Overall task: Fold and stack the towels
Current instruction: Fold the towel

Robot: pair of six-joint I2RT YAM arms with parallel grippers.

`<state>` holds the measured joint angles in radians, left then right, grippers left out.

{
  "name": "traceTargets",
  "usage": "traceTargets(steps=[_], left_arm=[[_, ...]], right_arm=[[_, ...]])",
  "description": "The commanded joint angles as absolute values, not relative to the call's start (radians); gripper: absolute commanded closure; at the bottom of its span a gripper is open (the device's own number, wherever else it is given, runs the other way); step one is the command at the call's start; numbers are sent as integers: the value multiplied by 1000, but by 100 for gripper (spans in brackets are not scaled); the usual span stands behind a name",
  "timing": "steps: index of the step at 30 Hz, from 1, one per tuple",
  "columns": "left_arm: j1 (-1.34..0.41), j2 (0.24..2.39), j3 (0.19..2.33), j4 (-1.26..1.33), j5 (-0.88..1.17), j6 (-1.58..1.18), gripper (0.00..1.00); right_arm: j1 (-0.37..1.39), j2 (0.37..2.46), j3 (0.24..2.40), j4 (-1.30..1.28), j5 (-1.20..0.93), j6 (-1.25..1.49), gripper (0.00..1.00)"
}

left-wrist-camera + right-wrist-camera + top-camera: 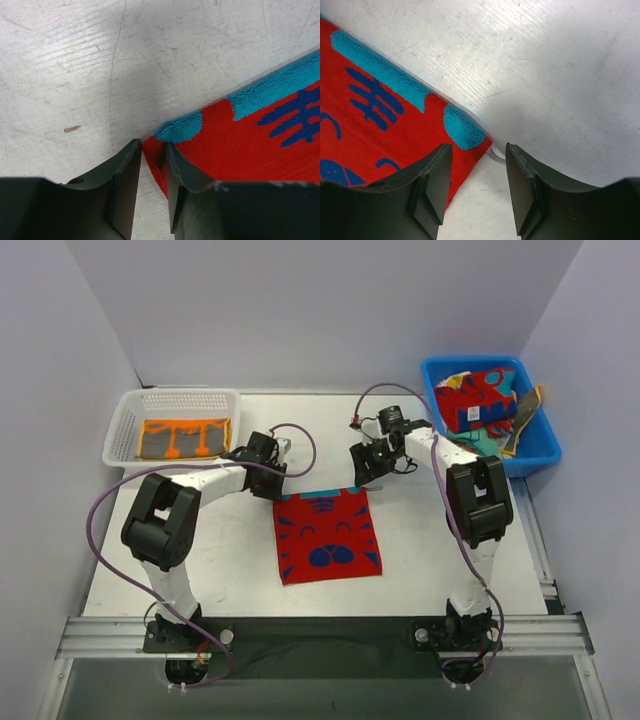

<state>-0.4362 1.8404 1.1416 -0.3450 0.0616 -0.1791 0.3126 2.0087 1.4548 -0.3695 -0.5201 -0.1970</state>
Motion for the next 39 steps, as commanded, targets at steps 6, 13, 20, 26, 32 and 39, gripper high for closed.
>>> traceTargets(steps=[6, 13, 20, 26, 32, 39], left_arm=[[-433, 1894, 1164, -411, 89, -149, 65], [-428, 1890, 1163, -414, 83, -155, 64], [-423, 1884, 1163, -416, 74, -161, 55], [-416, 1882, 1170, -417, 58, -161, 49], [-414, 1905, 1184, -420, 63, -166, 52], [-410, 1933, 1201, -433, 81, -170, 61]], right_arm=[[354, 2085, 1565, -532, -428, -282, 57], [364, 2158, 1641, -612, -393, -307, 60], [388, 2232, 1715, -730, -381, -362, 65], [407, 2255, 1698, -749, -348, -388, 83], [407, 2247, 1678, -747, -354, -400, 97], [408, 2244, 1675, -746, -354, -403, 100]])
